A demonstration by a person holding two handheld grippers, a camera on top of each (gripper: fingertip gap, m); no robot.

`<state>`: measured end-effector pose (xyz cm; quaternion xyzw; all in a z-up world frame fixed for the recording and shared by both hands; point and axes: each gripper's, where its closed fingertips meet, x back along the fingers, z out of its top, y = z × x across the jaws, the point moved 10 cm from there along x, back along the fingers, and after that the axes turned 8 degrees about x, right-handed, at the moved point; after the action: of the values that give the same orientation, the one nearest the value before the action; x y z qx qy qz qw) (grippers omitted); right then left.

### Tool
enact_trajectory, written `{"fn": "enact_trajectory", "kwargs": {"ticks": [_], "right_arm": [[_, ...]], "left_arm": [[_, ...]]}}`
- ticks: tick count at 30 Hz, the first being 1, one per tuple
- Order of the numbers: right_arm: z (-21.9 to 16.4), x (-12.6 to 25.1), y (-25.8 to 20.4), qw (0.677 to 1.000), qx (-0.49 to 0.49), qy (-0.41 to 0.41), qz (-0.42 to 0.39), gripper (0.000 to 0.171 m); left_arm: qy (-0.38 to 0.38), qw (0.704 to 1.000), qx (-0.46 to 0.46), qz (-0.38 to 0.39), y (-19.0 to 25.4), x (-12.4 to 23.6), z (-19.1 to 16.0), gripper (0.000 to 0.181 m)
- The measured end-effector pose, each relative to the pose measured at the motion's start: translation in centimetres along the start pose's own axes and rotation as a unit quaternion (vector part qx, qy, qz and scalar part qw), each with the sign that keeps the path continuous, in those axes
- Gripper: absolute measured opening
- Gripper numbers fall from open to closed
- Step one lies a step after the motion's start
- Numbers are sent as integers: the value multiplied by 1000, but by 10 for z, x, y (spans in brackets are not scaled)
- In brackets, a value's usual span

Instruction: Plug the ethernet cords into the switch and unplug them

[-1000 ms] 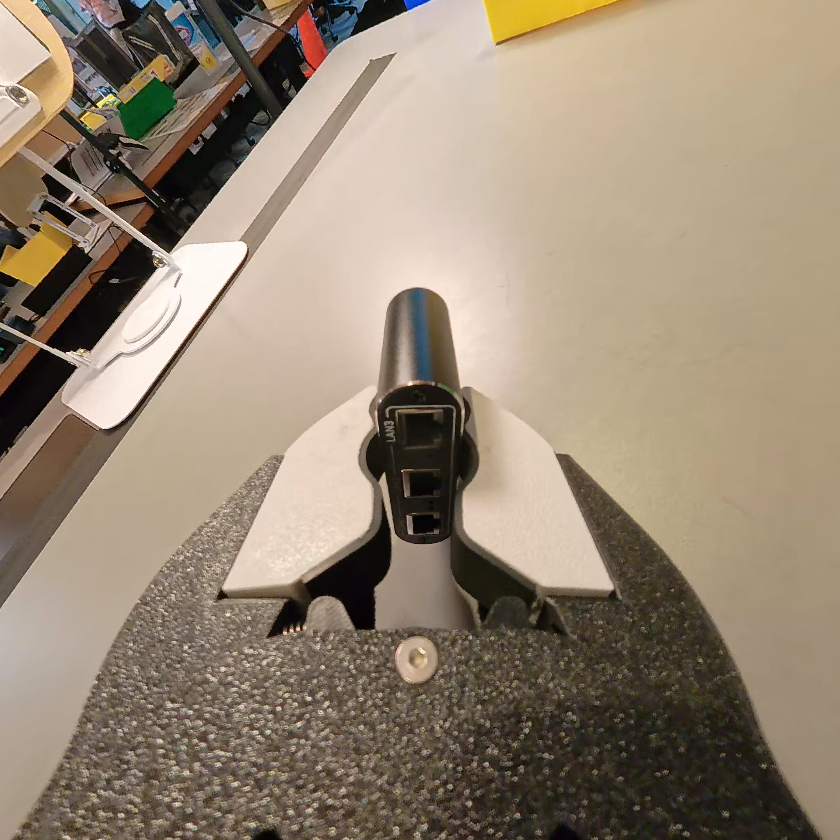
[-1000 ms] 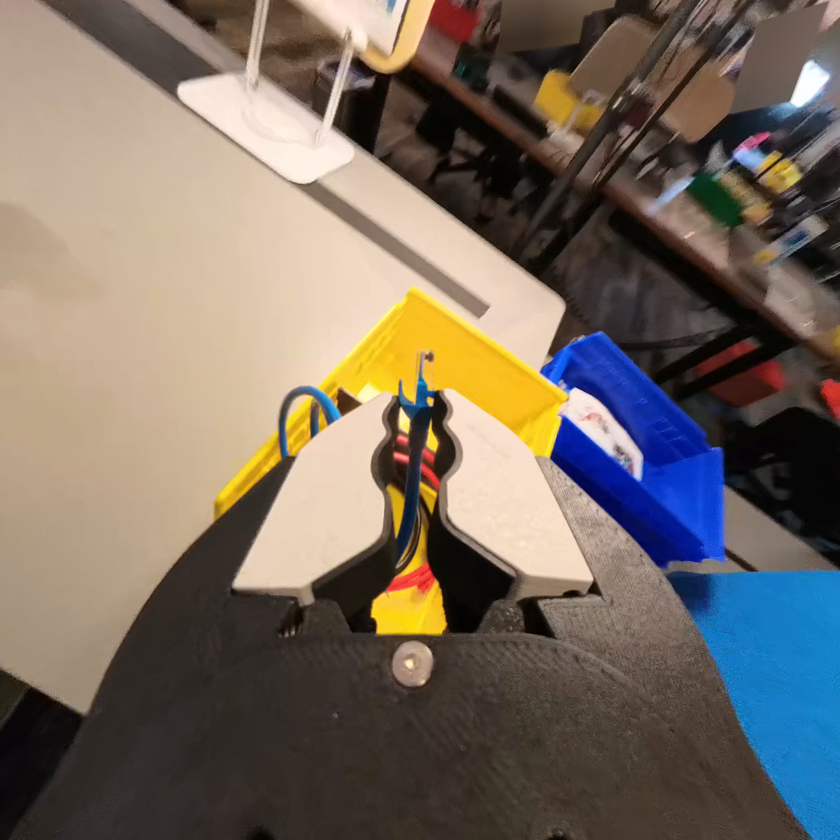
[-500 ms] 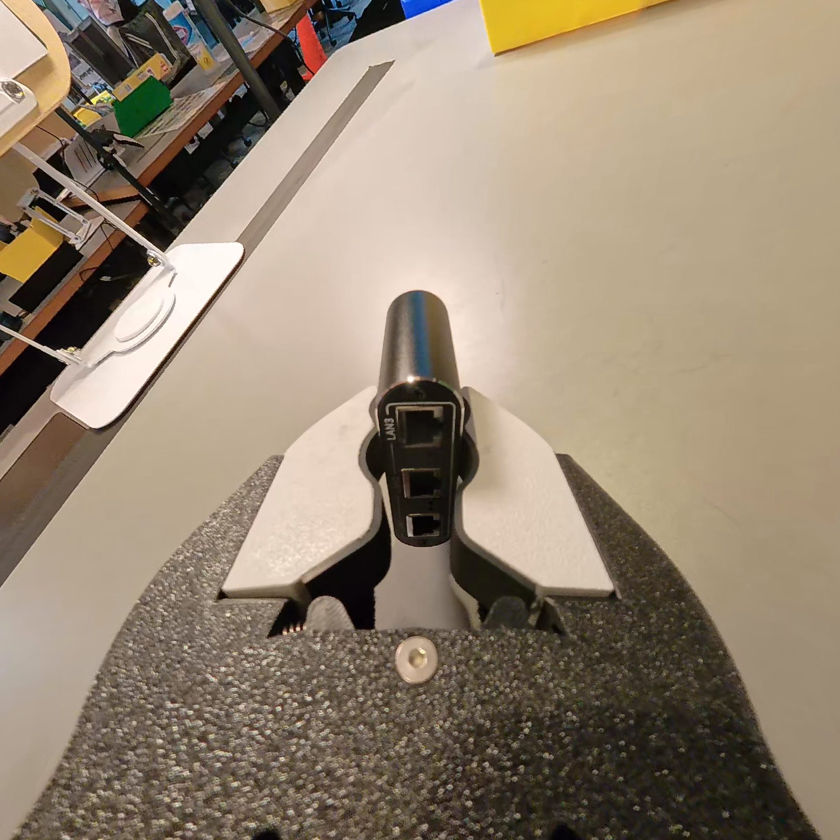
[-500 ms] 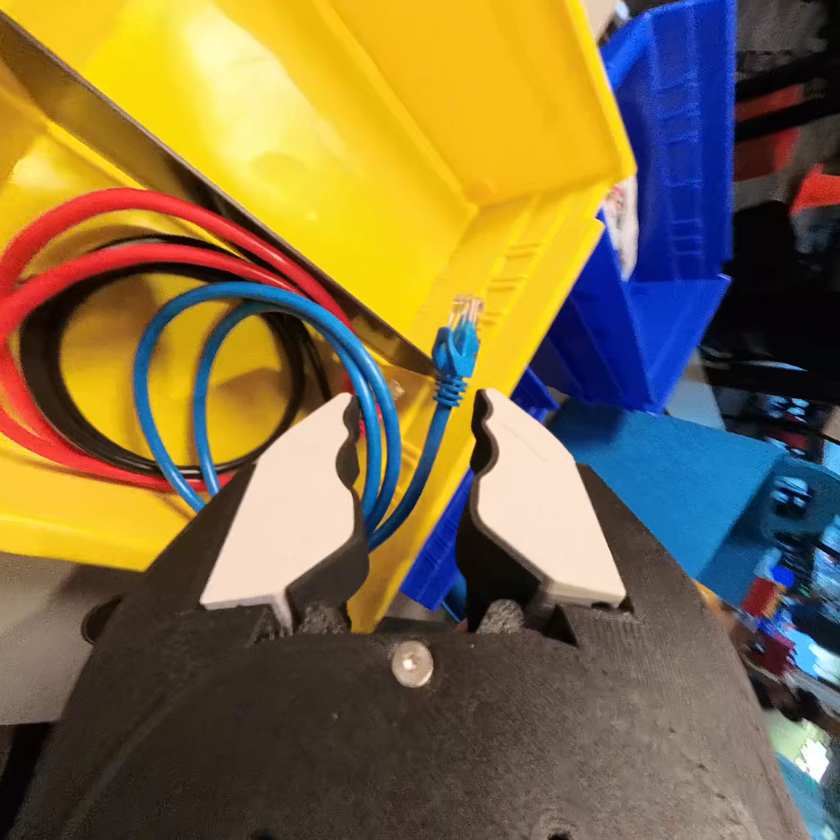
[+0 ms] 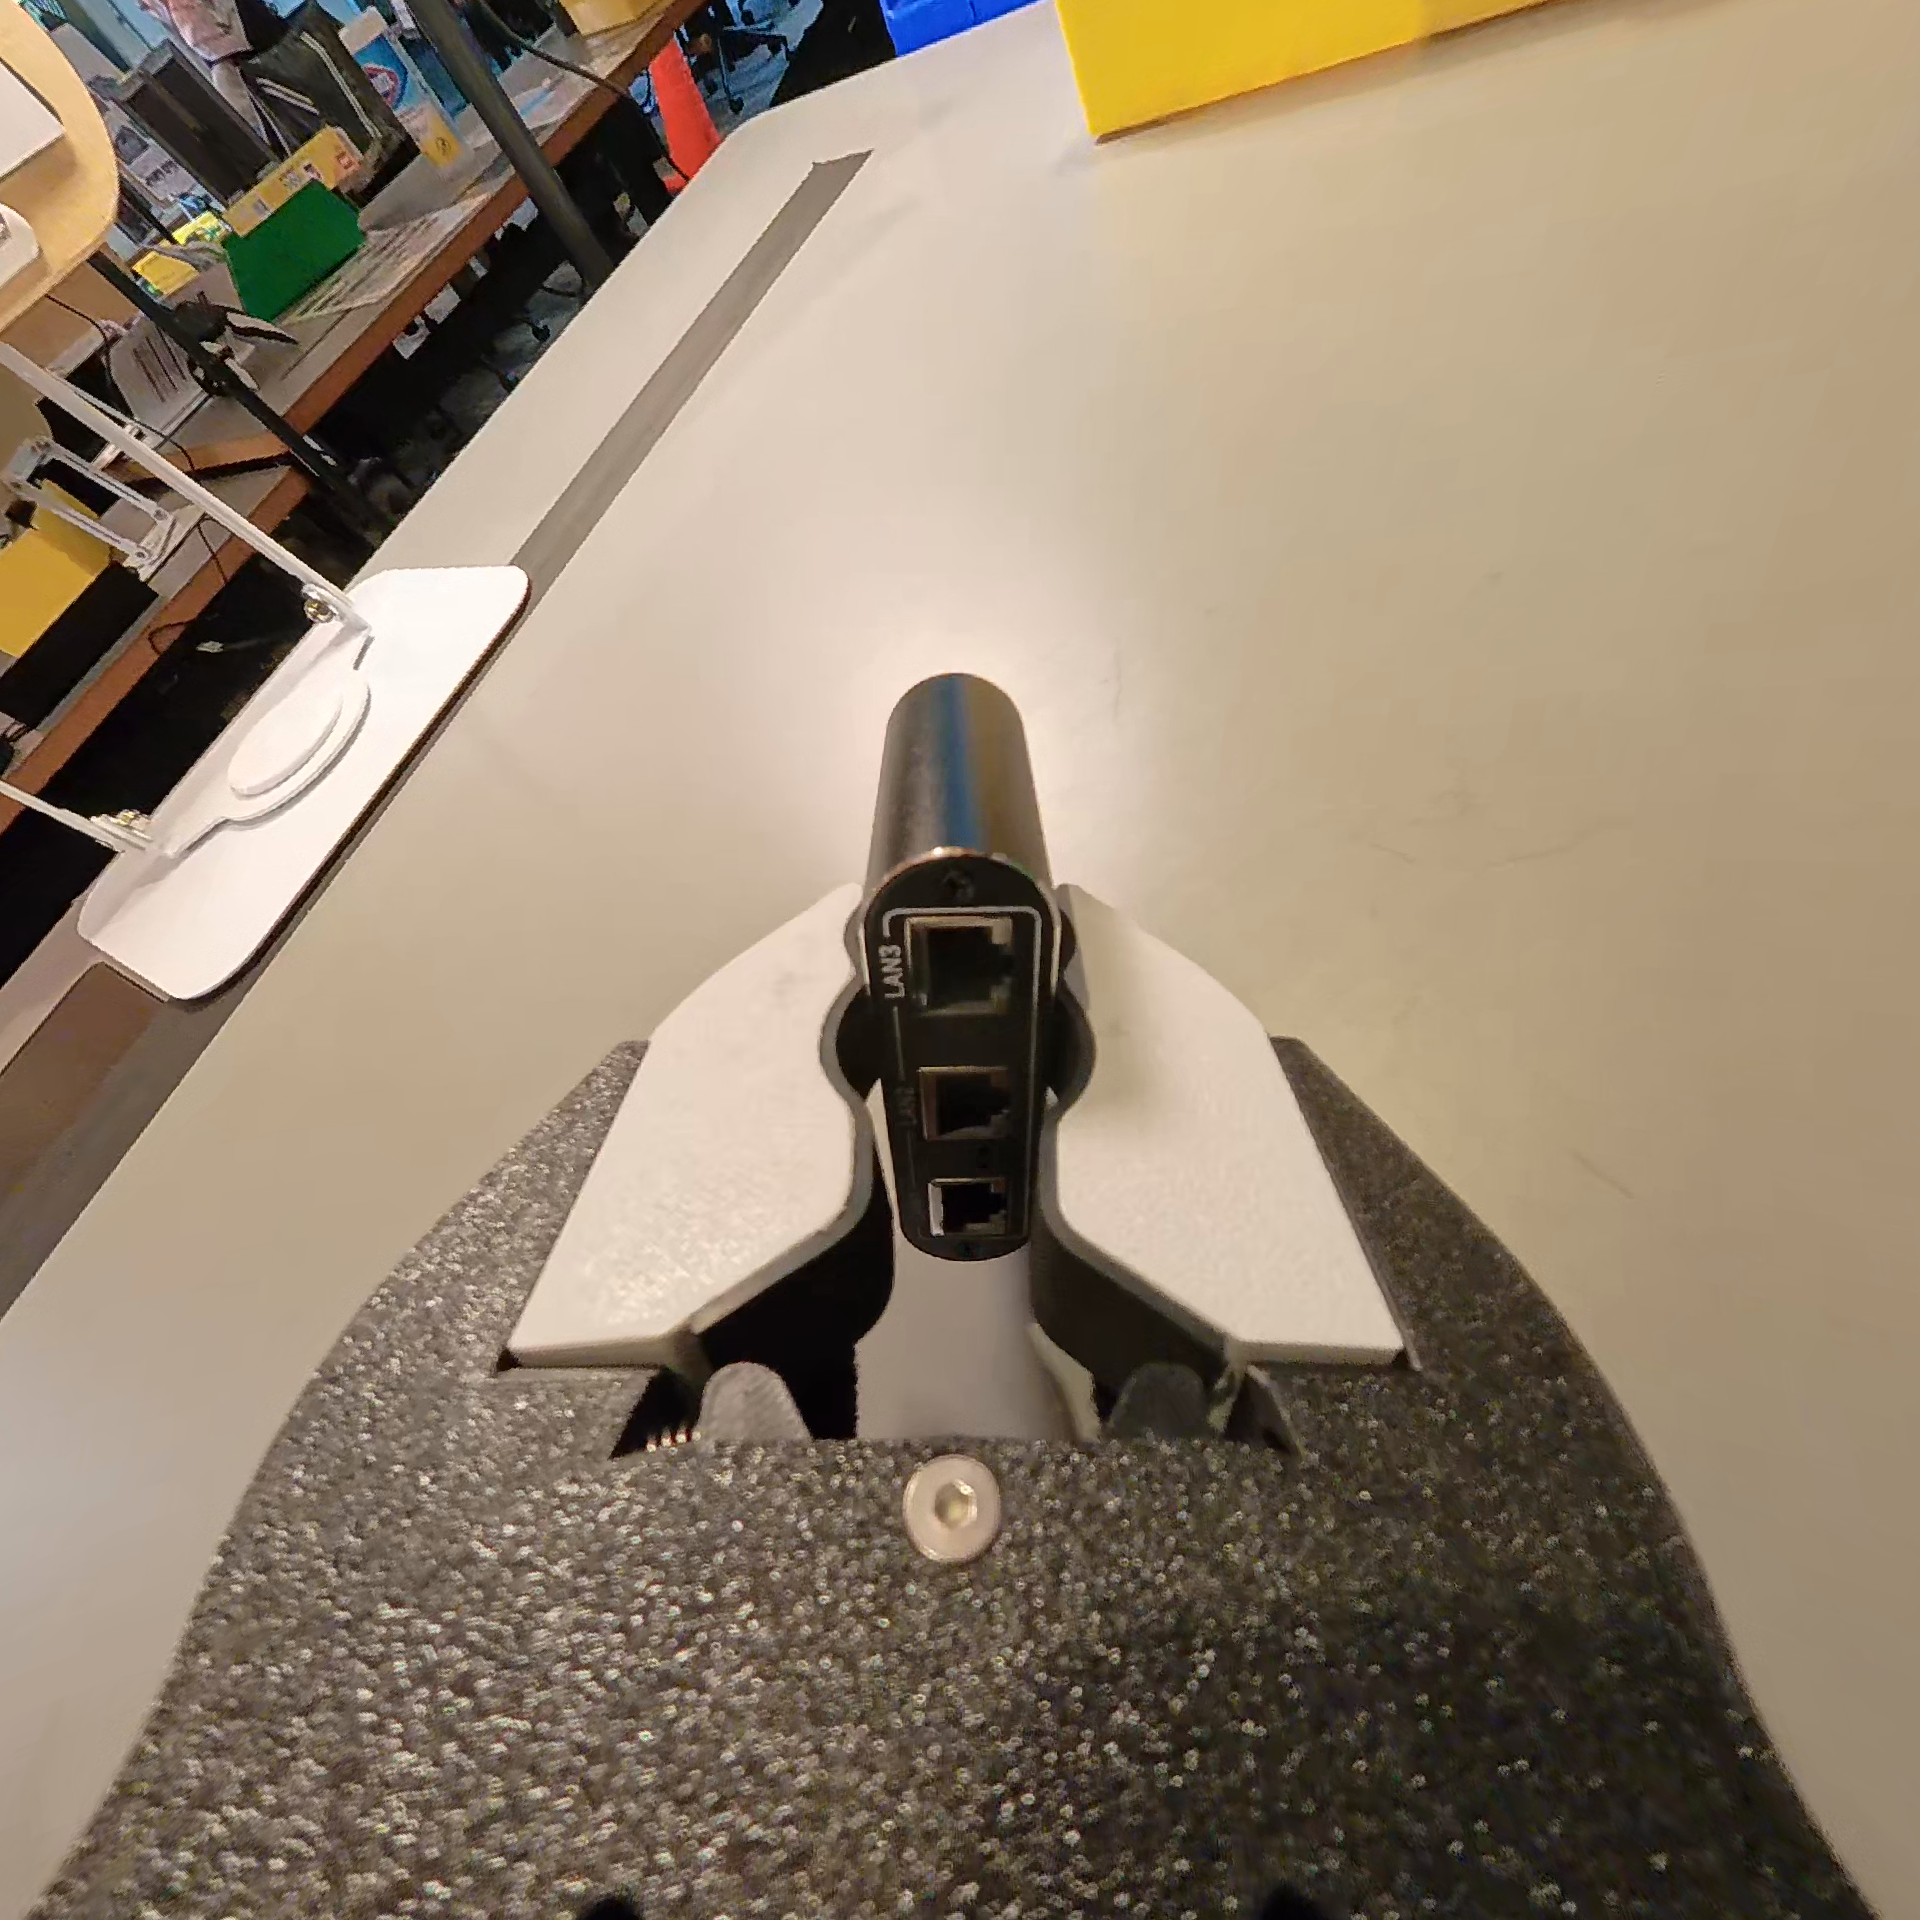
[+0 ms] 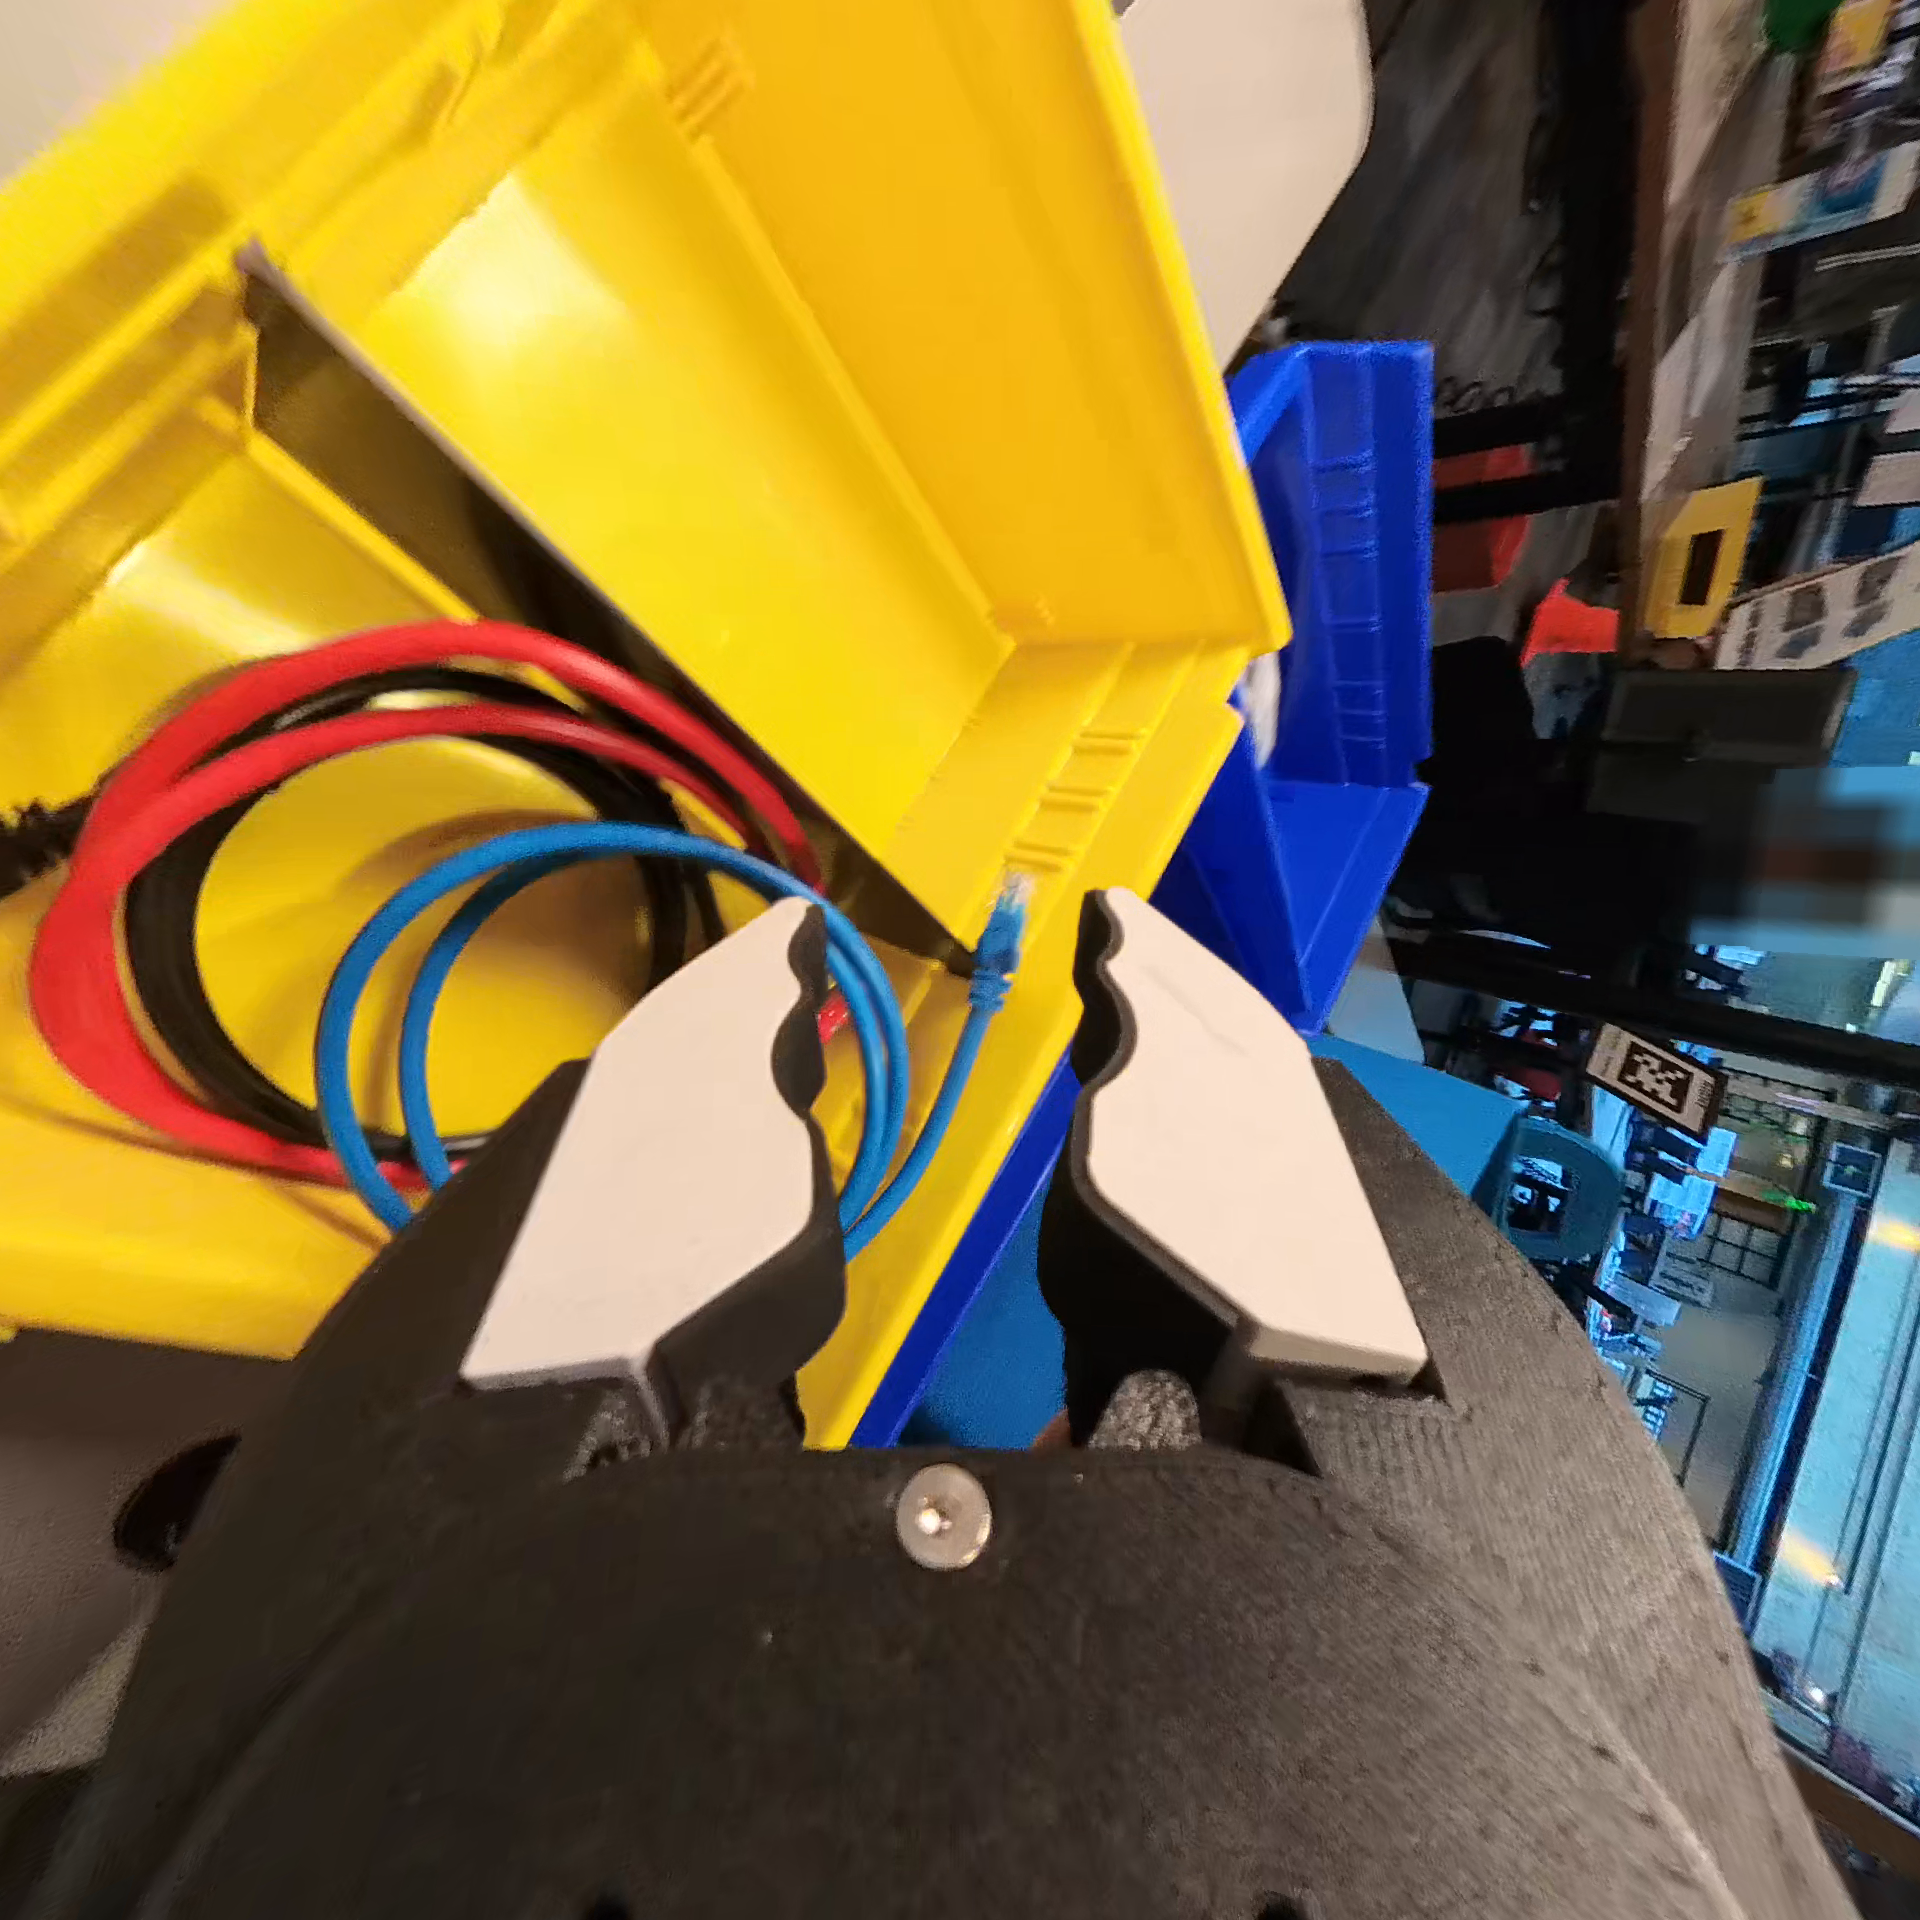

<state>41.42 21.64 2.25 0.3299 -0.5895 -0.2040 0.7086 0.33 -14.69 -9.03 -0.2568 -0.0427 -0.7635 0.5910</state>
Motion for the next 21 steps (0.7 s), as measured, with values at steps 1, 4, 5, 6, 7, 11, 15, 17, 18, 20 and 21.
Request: {"fn": "enact_trajectory", "kwargs": {"ticks": [1, 4, 5, 6, 7, 11, 15, 17, 18, 20, 21], "right_arm": [[4, 5, 4, 1000, -6, 9, -16, 46], [25, 27, 11, 998, -17, 45, -51, 45], [36, 34, 10, 996, -13, 62, -58, 45], [48, 41, 6, 995, -5, 82, -62, 44], [61, 48, 1, 993, 3, 103, -64, 44], [122, 68, -34, 972, 35, 229, -34, 42], [190, 73, -90, 904, 90, 411, 74, 42], [223, 68, -120, 855, 101, 492, 128, 42], [240, 63, -134, 832, 96, 525, 150, 42], [271, 55, -163, 772, 73, 602, 191, 48], [283, 52, -174, 735, 42, 646, 200, 47]], "left_arm": [[2, 1000, 2, -1, 0, 0, 0, 27], [11, 1000, 20, -11, 1, 1, 3, 28], [15, 999, 28, -16, 1, 1, 4, 27], [21, 999, 38, -21, 2, 1, 6, 27], [29, 998, 51, -28, 2, 2, 8, 27], [64, 989, 116, -71, 5, 4, 15, 27], [83, 977, 159, -116, 7, 5, 19, 27], [88, 974, 166, -125, 7, 6, 19, 27], [94, 972, 172, -129, 6, 7, 19, 27], [108, 964, 196, -142, 4, 9, 18, 27], [117, 959, 212, -149, 2, 10, 18, 27]]}}
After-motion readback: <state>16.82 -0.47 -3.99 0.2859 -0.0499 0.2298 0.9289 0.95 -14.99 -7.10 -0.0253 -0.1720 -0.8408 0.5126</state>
